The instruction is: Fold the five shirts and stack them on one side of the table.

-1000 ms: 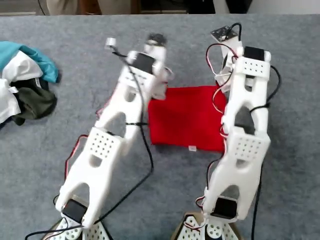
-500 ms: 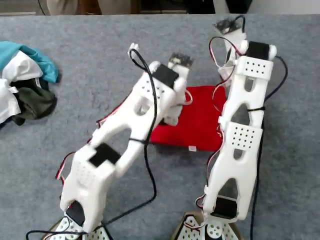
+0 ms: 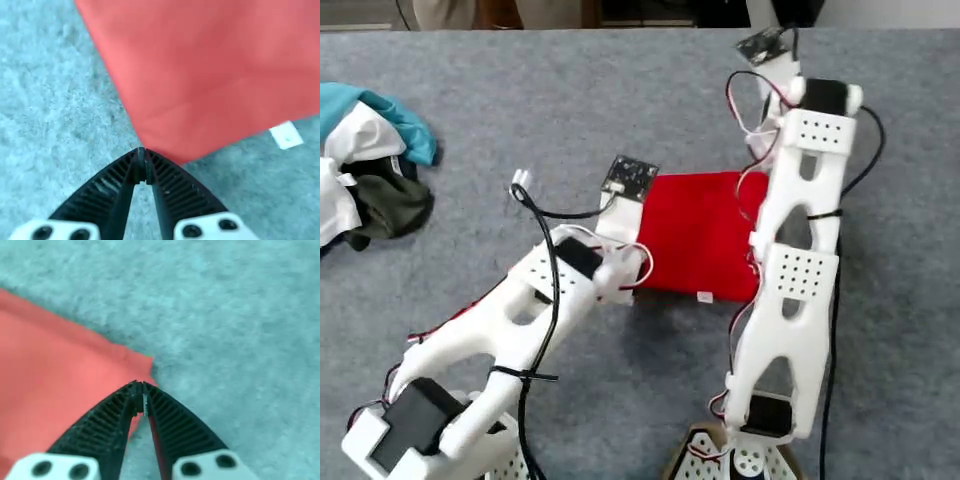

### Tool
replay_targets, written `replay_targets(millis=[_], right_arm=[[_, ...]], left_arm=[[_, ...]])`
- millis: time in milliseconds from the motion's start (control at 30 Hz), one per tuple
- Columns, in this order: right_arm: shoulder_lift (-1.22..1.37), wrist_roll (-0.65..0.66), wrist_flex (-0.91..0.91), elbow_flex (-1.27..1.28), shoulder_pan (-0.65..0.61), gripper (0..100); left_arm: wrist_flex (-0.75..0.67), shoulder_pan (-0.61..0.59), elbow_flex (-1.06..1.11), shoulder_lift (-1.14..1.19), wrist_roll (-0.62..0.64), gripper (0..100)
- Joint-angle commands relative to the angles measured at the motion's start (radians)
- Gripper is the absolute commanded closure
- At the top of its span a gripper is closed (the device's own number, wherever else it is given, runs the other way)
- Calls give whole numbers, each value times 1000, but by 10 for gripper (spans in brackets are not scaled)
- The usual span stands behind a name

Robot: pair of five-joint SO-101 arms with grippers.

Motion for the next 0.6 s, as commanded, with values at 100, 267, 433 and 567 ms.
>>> replay_targets(millis=[100, 267, 433, 567], right_arm=[[127, 6, -87, 27, 4, 995], [142, 6, -84, 25, 8, 995], [71, 6, -87, 25, 5, 995], [-19, 6, -83, 25, 10, 995]], left_arm=[[-31, -8, -87, 240, 0, 982], [75, -5, -216, 337, -3, 982], [80, -5, -181, 328, -100, 982], [91, -21, -183, 305, -115, 982]])
